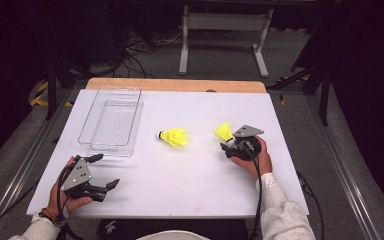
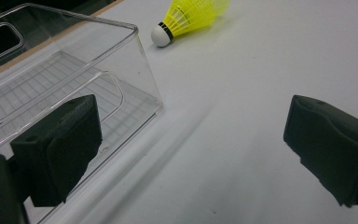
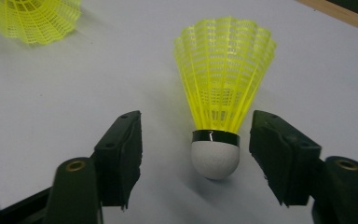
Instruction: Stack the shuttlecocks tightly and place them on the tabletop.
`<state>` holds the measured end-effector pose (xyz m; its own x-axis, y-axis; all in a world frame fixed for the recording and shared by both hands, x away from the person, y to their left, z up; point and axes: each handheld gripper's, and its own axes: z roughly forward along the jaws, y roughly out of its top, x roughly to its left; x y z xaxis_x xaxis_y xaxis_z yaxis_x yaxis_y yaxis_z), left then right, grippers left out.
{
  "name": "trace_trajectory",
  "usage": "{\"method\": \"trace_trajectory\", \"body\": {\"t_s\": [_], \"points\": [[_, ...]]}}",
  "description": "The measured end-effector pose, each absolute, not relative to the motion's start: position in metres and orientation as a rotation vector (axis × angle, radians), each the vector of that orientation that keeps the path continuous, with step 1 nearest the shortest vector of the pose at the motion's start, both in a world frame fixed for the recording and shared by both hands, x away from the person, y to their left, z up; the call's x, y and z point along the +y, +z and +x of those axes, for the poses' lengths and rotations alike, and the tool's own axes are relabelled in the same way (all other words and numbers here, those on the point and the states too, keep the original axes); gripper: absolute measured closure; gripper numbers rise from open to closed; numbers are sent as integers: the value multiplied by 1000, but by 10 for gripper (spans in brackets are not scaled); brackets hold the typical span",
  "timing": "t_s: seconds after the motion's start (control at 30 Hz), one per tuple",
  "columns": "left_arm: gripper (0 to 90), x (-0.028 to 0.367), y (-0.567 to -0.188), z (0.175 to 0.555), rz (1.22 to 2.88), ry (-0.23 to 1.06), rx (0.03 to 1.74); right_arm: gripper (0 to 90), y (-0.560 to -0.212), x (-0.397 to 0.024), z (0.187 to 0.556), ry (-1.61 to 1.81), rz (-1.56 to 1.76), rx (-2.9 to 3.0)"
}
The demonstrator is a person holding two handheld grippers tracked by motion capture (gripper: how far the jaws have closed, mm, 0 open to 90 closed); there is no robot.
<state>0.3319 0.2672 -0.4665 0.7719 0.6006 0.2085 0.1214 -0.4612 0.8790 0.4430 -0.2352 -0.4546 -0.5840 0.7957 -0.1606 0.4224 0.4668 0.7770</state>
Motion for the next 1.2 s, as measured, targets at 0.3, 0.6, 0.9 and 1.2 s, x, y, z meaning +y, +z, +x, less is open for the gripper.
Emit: {"method": "trace_trajectory", "body": {"t_s": [0.3, 0.6, 0.9, 1.2], "points": [[51, 267, -467, 332, 2008, 626, 544, 573, -457, -237, 445, 965, 1047, 2237], [51, 267, -467, 333, 2009, 632, 538, 645, -460, -236, 448, 918, 1039, 2253], [51, 268, -466, 332, 2004, 637, 542, 647, -454, -237, 442, 954, 1031, 2226], [52, 267, -466, 332, 2006, 632, 544, 647, -449, -235, 436, 991, 1015, 2224]]}}
